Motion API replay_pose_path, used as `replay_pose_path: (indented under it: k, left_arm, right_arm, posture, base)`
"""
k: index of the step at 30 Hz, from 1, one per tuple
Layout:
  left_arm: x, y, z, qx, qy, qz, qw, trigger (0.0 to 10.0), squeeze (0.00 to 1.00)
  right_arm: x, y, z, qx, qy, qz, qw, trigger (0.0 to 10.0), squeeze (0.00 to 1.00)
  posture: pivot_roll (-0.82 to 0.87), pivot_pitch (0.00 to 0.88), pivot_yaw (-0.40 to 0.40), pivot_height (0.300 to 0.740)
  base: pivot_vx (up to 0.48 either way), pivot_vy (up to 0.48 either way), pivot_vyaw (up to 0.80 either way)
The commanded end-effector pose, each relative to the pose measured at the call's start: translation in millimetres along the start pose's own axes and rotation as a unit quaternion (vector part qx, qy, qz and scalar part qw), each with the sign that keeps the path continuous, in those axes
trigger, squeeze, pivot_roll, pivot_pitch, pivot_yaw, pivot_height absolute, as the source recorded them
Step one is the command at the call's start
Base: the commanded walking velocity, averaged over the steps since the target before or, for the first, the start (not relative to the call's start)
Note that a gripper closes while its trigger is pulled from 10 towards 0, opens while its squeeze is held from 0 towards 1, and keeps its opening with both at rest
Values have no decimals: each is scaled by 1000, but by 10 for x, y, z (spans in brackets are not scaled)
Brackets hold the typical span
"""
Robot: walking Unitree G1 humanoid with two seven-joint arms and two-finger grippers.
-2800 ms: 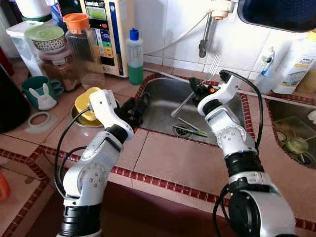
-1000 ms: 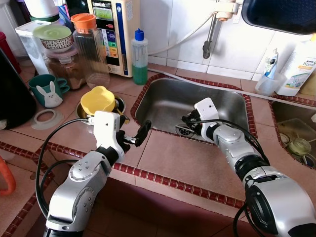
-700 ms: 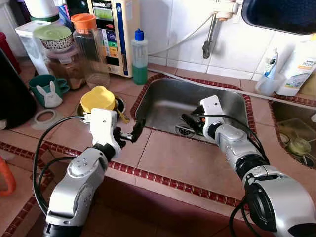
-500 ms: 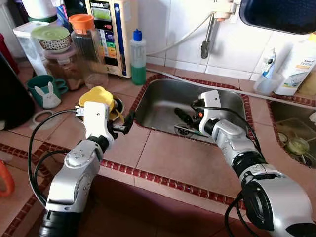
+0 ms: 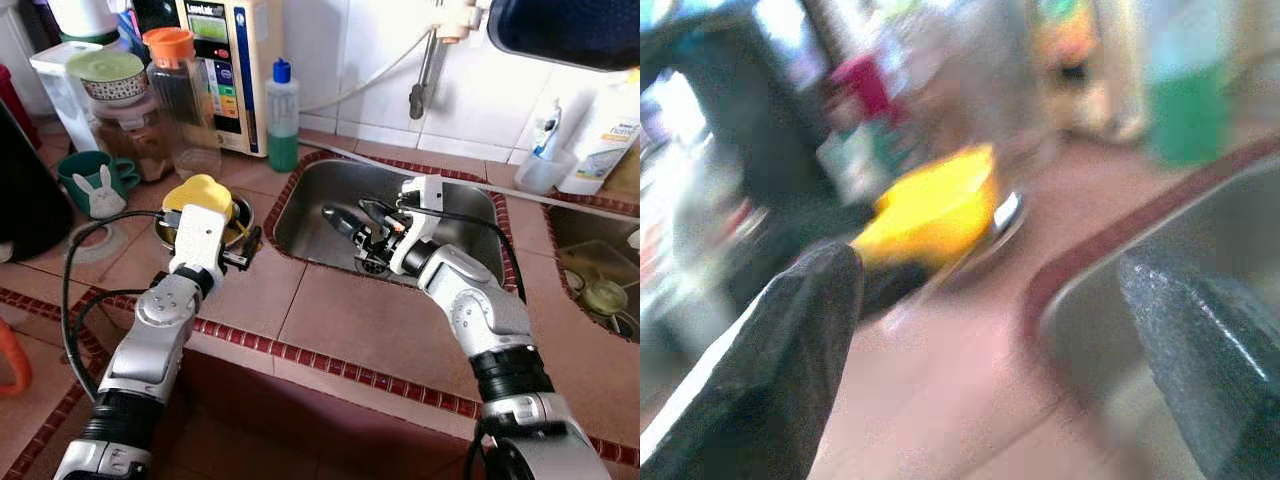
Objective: Kitchen organization
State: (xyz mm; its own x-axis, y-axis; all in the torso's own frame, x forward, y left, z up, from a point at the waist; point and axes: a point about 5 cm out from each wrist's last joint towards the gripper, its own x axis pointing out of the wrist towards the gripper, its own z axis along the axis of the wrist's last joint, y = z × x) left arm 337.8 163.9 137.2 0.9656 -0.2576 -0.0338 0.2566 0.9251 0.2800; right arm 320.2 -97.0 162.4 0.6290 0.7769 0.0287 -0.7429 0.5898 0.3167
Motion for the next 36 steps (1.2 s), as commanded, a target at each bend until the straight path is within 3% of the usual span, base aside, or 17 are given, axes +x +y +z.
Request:
replay_pose_path:
  k: [1, 2, 11, 24, 36]
  left_arm:
    - [39, -63, 60, 29, -18, -24, 999, 10000, 1000]
    - [44, -76, 61, 41, -21, -29, 999, 10000, 0]
    - [103, -166, 46, 152, -59, -88, 983, 10000, 0]
    - [126, -181, 12, 173, -72, -87, 978, 10000, 0]
    - [176, -32, 54, 192, -82, -67, 976, 10000, 0]
  right_arm:
    - [-21, 69, 28, -6, 12, 16, 1000, 10000, 1000]
    - [-41, 82, 23, -4, 14, 17, 1000, 10000, 1000]
    - [-158, 211, 92, 13, 22, 10, 1000, 10000, 1000]
    - [-192, 254, 130, -4, 32, 9, 999, 10000, 1000]
    - [-180, 216, 178, -2, 17, -8, 1000, 10000, 1000]
  posture:
    - [20, 19, -21, 740]
    - [18, 20, -25, 740]
    - [0, 15, -34, 740]
    - [3, 11, -44, 740]
    - [8, 2, -41, 740]
  base:
    - [0, 0, 0]
    - [0, 0, 0]
    - [0, 0, 0]
    - [0, 0, 0]
    - [0, 0, 0]
